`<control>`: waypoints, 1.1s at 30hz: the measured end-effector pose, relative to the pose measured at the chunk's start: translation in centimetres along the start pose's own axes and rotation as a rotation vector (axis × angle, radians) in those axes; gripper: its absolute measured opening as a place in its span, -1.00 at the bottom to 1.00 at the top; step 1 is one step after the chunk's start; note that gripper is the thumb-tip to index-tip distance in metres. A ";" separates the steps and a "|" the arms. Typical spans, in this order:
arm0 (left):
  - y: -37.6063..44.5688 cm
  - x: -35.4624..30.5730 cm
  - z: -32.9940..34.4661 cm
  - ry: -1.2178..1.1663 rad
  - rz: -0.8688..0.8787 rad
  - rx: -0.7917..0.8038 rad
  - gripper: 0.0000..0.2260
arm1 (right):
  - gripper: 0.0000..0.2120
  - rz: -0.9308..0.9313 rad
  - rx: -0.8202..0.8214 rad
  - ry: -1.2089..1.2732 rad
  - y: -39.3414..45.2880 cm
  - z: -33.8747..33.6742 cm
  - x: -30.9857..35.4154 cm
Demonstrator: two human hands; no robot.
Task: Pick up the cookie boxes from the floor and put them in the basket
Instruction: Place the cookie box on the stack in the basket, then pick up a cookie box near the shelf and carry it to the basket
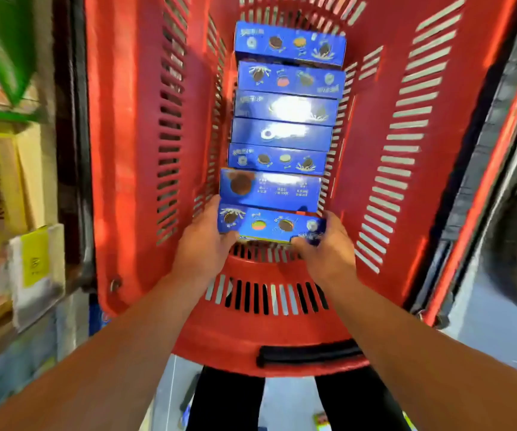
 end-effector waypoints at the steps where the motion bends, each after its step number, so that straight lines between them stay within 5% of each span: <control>1: 0.8 0.2 0.6 -0.001 0.017 0.009 -0.41 | -0.54 -0.011 -0.005 -0.015 0.6 0.5 -0.2; 10: 4.0 1.7 5.0 0.059 -0.052 0.113 -0.49 | -0.37 -0.067 0.065 -0.382 4.2 4.7 -1.7; 17: 0.7 -0.2 2.1 0.002 -0.027 0.080 -0.58 | -0.33 -0.099 0.149 -0.409 0.6 2.8 0.0; 33: -29.0 -15.5 -16.9 -0.028 0.307 -0.097 -0.46 | -0.13 -0.679 0.129 -0.704 -26.8 -18.9 16.7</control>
Point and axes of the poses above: each hand's wrist, its own y-axis towards the middle knuckle, its own z-axis out of the palm, x = y × z, the point moved 9 cm from there along y, towards the middle knuckle
